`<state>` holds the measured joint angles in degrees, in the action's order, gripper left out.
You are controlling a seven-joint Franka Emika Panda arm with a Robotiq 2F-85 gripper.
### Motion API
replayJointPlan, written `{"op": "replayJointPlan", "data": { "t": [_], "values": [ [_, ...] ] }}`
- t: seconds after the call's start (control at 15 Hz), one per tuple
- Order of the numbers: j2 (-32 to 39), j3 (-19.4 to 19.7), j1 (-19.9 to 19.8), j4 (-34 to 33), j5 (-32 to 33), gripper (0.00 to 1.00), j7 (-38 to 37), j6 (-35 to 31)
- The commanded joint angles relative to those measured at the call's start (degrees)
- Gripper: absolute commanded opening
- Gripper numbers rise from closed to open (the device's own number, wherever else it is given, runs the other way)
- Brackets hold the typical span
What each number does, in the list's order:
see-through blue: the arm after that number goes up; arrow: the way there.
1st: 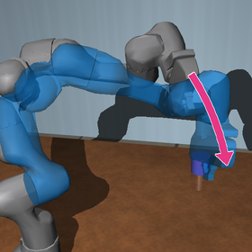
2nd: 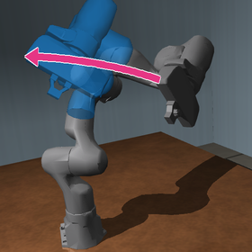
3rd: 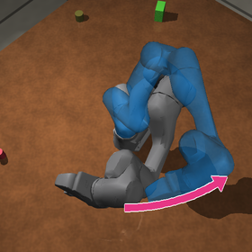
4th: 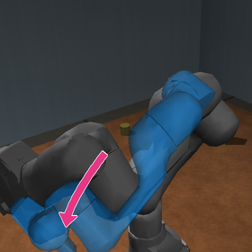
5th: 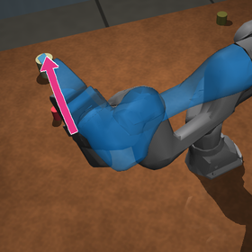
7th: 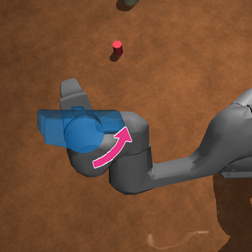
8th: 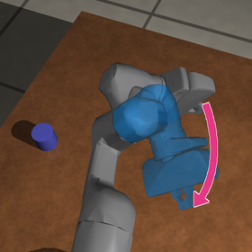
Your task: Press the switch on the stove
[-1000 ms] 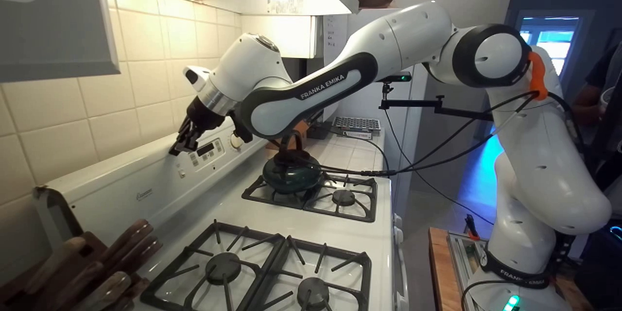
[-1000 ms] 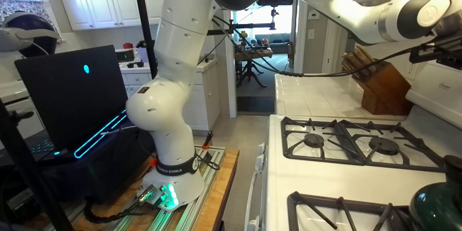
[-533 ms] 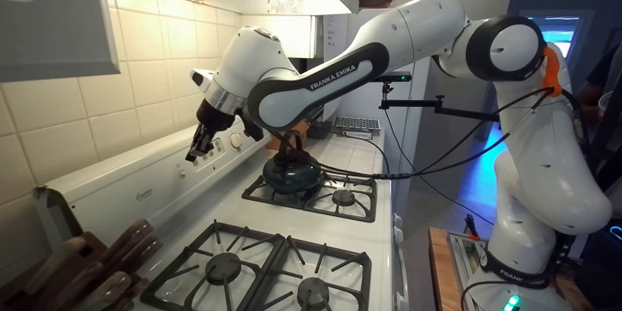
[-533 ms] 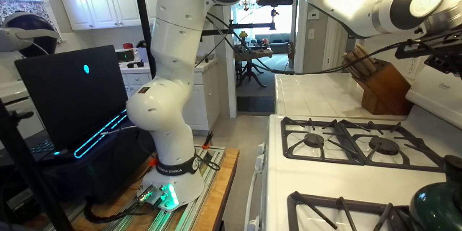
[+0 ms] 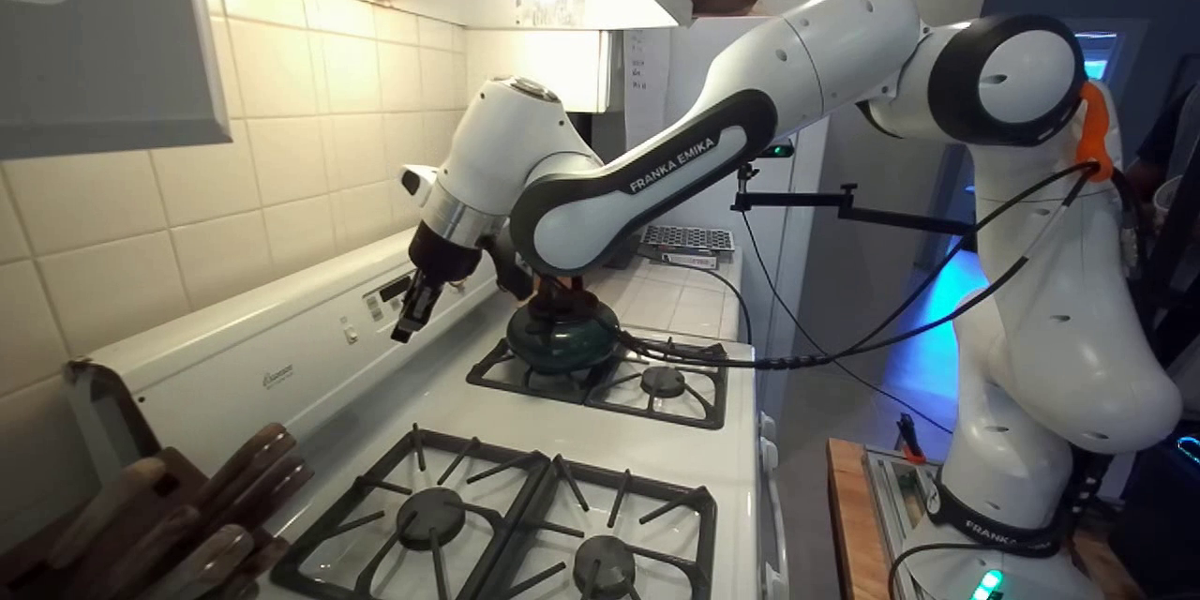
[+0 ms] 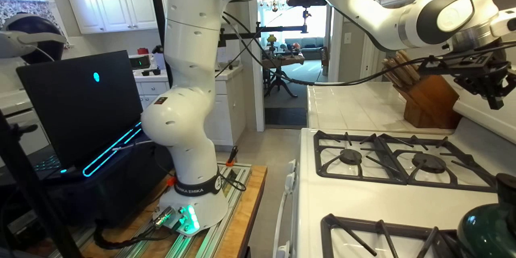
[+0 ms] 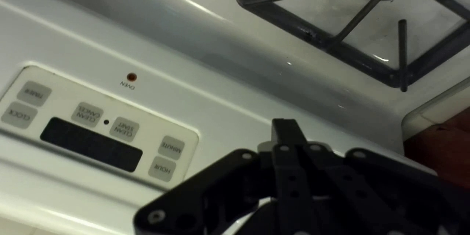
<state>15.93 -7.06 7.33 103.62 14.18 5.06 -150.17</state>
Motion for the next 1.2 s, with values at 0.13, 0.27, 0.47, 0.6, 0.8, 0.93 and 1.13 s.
{"op": "replayJointPlan", "data": {
  "t": [0.13, 0.27, 0.47, 0.6, 0.8, 0.93, 1.13],
  "values": [
    [-7.12, 1.47, 1.08, 9.46, -0.69, 0.00, -8.47, -2.87],
    [-9.08, 0.41, 0.20, 11.73, -4.35, 0.00, -8.71, -2.35],
    [-12.10, -0.19, -0.25, 15.13, -10.31, 0.00, -8.35, -1.62],
    [-13.83, 0.02, -0.21, 17.04, -12.15, 0.00, -8.31, -1.61],
    [-16.37, 0.01, -0.17, 19.51, -14.43, 0.00, -7.55, 0.53],
    [-17.81, -0.01, -0.15, 20.79, -15.94, 0.00, -6.66, 2.09],
    [-19.92, 0.04, 0.03, 22.46, -17.83, 0.00, -5.38, 4.75]
  ]
}}
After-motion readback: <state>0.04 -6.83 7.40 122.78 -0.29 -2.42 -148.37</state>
